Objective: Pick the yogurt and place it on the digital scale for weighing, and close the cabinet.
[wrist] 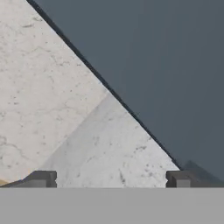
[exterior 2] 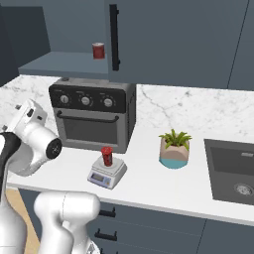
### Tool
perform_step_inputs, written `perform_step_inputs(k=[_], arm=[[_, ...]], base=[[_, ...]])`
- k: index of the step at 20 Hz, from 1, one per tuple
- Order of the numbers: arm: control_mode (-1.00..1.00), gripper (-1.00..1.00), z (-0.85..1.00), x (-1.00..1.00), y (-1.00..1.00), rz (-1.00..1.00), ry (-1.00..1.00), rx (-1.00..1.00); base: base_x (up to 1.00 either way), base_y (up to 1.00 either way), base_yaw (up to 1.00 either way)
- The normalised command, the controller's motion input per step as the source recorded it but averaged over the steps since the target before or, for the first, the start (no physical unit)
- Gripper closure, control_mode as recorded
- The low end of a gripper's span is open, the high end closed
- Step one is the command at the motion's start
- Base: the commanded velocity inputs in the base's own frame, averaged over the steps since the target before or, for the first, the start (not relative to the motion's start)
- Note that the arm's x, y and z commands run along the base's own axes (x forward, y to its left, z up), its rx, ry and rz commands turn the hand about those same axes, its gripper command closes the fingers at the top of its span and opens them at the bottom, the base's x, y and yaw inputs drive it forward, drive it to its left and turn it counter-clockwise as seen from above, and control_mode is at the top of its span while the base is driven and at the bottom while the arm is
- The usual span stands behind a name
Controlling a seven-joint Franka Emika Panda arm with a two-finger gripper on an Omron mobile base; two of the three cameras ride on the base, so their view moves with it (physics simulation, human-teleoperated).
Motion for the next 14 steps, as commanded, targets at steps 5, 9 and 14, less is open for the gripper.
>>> perform_step_inputs(k=[5,9,14], arm=[[-1.0,-1.0,-0.68,-0.55,0.77,-0.02,-0.44,0.35],[-1.0,-1.0,-0.35,-0.78,0.63,-0.09,-0.46,0.13],[-1.0,-1.0,-0.01,-0.67,0.4,-0.08,-0.36,0.02]], base=[[0.0,0.0,0.0],[0.0,0.0,0.0],[0.0,0.0,0.0]])
